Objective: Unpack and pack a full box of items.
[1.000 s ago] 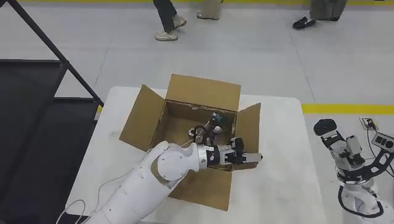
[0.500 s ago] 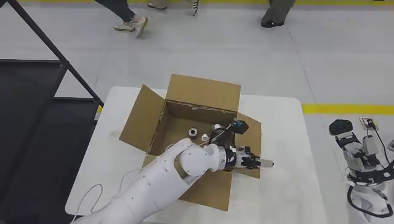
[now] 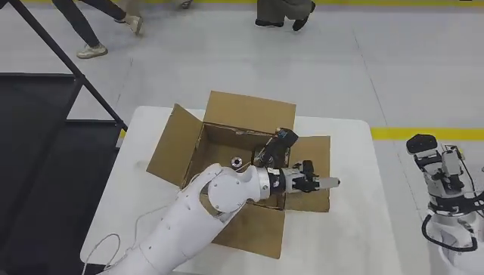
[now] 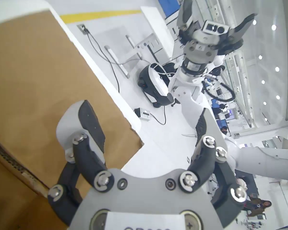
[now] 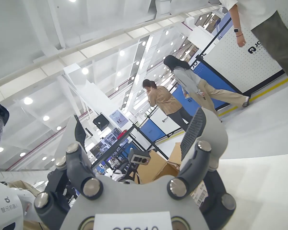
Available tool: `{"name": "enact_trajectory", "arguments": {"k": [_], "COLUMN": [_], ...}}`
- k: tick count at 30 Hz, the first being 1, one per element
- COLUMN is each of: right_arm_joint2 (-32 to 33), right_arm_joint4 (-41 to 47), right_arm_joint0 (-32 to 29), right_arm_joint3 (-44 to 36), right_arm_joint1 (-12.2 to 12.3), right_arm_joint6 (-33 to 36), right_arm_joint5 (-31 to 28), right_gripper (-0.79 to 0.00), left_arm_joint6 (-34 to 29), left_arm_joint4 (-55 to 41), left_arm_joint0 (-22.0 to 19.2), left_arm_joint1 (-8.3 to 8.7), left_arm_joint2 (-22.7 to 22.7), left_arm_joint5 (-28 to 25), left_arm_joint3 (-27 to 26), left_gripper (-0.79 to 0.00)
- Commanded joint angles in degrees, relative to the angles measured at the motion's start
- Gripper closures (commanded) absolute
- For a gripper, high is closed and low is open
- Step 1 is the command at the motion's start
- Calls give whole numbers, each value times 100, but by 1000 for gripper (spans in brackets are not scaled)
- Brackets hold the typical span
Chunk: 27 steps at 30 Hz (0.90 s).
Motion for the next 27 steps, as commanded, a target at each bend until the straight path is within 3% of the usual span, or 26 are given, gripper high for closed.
{"name": "enact_trajectory", "arguments": {"k": [1, 5, 9, 13, 17, 19, 27], "right_arm_joint2": [-50, -338, -894, -1659, -2498, -2539, -2539], "right_arm_joint4": [-256, -1025, -2247, -3678, -4581, -4625, -4625], "right_arm_joint0": [61, 170, 400, 764, 1170, 1209, 1209], "right_arm_joint3": [-202, -670, -1073, -1252, -1149, -1137, -1137], "right_arm_joint1": [7, 14, -5, -53, -139, -147, -147], "right_arm_joint6": [-4, 148, 242, 222, -19, -71, -71], "right_arm_joint5": [57, 123, 408, 837, 1250, 1295, 1295], "right_gripper": [-785, -785, -785, -785, -785, -785, -785], "left_arm_joint6": [-23, -115, -222, -135, -62, -186, -186], "left_arm_joint4": [111, 278, 328, 123, -408, -619, -619], "left_arm_joint0": [498, 1646, 2809, 3865, 4772, 5050, 5050], "left_arm_joint1": [198, 529, 762, 889, 951, 966, 966], "left_arm_joint2": [-645, -1930, -3281, -4504, -5586, -5804, -5804], "left_arm_joint5": [11, 61, 31, -133, -455, -566, -566], "left_arm_joint3": [-750, -2177, -3275, -3909, -4079, -4102, -4102], "left_gripper": [-785, -785, -785, -785, -785, -785, -785]}}
